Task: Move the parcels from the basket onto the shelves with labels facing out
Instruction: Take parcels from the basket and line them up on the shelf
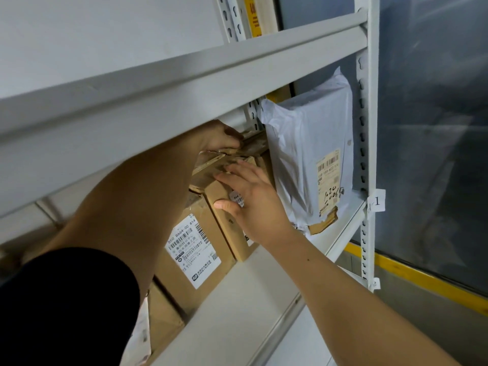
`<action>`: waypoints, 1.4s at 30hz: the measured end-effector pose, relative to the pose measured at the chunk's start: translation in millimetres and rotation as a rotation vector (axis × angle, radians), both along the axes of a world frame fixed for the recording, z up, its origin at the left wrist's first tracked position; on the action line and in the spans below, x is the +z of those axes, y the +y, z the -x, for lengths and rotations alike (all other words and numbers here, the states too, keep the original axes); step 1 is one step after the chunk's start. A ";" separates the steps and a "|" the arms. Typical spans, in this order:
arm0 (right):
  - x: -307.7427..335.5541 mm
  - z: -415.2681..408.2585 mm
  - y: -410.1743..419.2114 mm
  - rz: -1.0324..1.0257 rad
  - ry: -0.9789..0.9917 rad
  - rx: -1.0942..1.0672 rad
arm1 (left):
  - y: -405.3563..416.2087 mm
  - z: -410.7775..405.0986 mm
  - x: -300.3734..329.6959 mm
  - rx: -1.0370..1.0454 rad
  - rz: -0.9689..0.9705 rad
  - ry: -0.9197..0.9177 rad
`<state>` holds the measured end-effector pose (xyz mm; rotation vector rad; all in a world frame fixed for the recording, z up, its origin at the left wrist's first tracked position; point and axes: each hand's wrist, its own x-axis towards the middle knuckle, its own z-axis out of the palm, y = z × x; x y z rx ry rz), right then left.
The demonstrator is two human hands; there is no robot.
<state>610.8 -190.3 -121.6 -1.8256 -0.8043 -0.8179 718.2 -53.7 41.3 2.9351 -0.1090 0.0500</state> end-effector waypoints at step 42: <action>59.8 120.4 58.9 0.404 -0.189 0.224 | 72.3 416.5 -58.4 0.494 -0.439 -0.327</action>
